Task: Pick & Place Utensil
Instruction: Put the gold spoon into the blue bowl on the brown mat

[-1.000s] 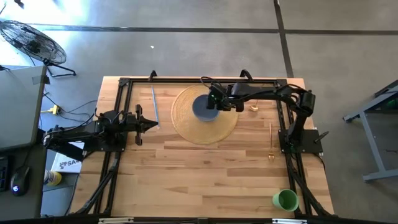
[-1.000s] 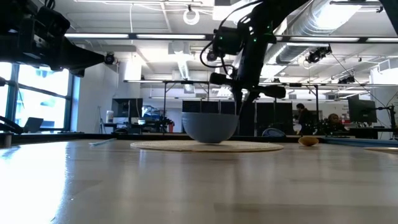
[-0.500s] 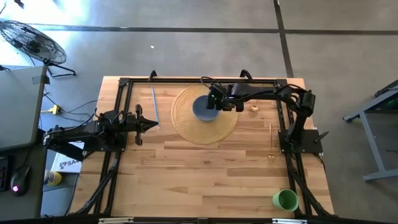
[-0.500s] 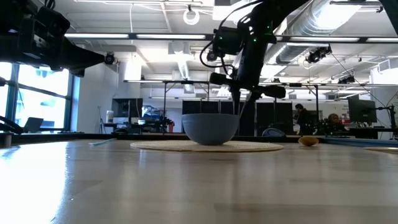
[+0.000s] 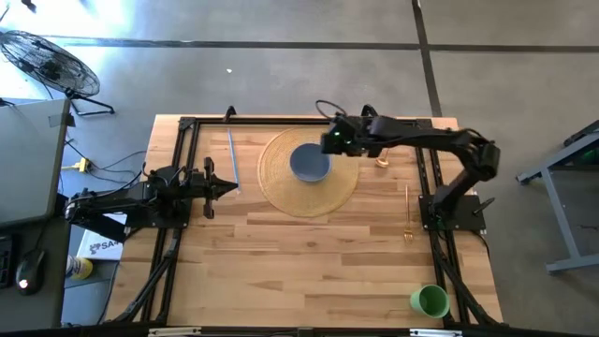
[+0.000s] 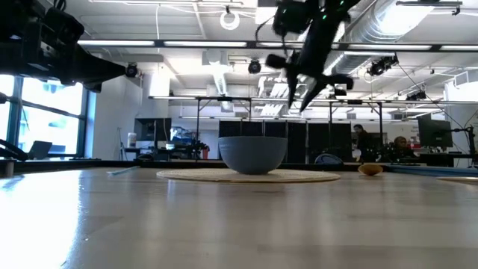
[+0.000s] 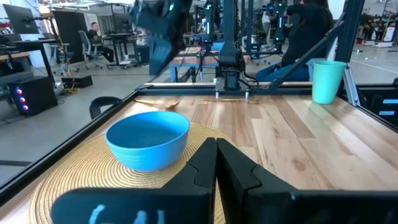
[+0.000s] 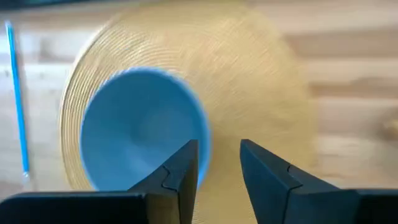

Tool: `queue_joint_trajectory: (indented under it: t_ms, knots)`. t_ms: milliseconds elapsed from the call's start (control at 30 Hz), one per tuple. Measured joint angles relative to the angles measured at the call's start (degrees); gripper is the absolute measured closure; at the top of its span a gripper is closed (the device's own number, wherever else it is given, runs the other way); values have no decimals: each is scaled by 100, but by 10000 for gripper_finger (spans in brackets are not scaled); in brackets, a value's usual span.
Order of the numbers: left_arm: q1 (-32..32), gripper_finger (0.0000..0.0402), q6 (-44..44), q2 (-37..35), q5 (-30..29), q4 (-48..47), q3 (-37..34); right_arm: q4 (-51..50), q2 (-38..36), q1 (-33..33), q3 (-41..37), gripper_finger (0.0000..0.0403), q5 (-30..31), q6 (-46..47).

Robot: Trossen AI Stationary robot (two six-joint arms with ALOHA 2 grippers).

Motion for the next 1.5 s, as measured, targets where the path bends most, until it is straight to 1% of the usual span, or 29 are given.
queue_joint_trajectory:
  t_ms: [100, 167, 333, 433, 567, 800, 933, 1033, 1200, 1333, 1500]
  knots:
    - [0, 400, 0, -2, 0, 1, 0, -672, -432, 106, 2, 291, 634, -2]
    - [0, 400, 0, 0, -2, 2, 0, -1165, -657, 190, 2, 295, 953, -6]
    - [0, 400, 0, 0, -2, 2, 0, -2309, -914, 460, 2, 307, 1351, -329]
    - [0, 400, 0, -1, -2, 0, 0, -2554, -874, 661, -72, 311, 1395, -536]
    - [0, 400, 0, 0, -2, 1, 0, -2281, -827, 788, -591, 307, 1372, -1027]
    - [-1, 400, 0, 0, -2, 2, 0, -1672, -820, 636, -1992, 279, 1342, -1115]
    - [0, 400, 0, -1, -2, 0, 0, -686, -819, 496, -2719, 262, 1413, -1523]
    - [0, 400, 0, -2, -1, 0, 0, 46, -818, 369, -3111, 253, 1542, -2199]
    - [0, 400, 0, -2, -2, 1, 0, 849, -818, 150, -3457, 254, 1826, -2887]
    - [0, 400, 0, -2, 0, 2, 0, 1256, -820, -22, -3657, 264, 1794, -3183]
    - [-2, 400, 0, -1, -1, 0, 0, 1693, -820, -238, -3951, 279, 1583, -3530]
